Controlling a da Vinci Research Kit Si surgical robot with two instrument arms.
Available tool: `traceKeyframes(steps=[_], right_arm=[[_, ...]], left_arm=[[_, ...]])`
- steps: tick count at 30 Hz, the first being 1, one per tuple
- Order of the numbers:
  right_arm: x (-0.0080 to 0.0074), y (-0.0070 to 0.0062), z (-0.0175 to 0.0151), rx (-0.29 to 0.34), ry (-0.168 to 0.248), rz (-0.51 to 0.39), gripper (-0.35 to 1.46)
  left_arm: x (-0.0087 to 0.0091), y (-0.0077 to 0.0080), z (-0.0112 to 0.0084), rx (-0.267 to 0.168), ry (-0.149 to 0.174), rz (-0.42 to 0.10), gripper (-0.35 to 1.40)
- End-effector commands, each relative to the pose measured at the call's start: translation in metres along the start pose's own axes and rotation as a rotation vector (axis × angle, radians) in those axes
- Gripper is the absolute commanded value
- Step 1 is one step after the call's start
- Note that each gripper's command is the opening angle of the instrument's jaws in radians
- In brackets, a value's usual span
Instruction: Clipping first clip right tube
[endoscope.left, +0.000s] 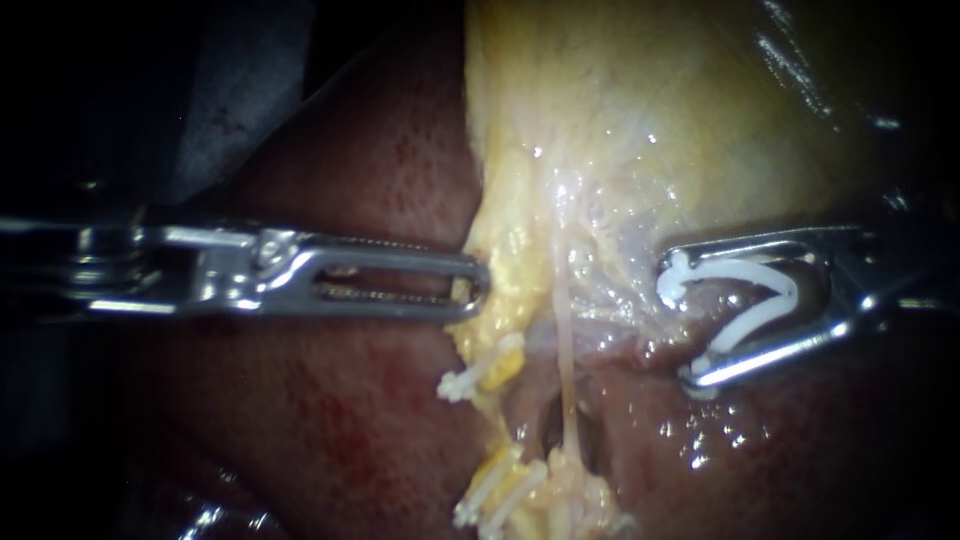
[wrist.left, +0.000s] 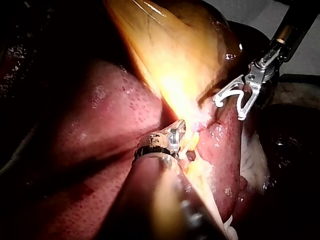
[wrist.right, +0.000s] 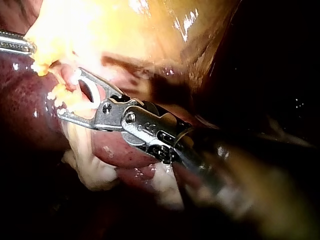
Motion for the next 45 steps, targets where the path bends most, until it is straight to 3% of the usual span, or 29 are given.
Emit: traceKeyframes(steps=[1,11,19,45], right_arm=[[0.0,0.0,0.0,0.0,0.0,0.0,0.59],[-0.0004,-0.0001,0.0004,0.002,-0.001,-0.004,0.59],[-0.0012,-0.0007,0.0012,0.011,-0.006,-0.012,0.58],[-0.0069,-0.0014,0.009,0.106,-0.065,0.042,0.55]], left_arm=[[-0.0001,-0.0002,-0.0002,0.0,-0.004,-0.001,-0.35],[-0.0002,-0.0016,-0.0019,0.003,-0.013,-0.008,-0.35],[-0.0004,-0.0015,-0.0019,0.003,-0.013,-0.009,-0.35],[-0.0004,-0.0011,-0.0018,0.0,-0.015,-0.009,-0.35]])
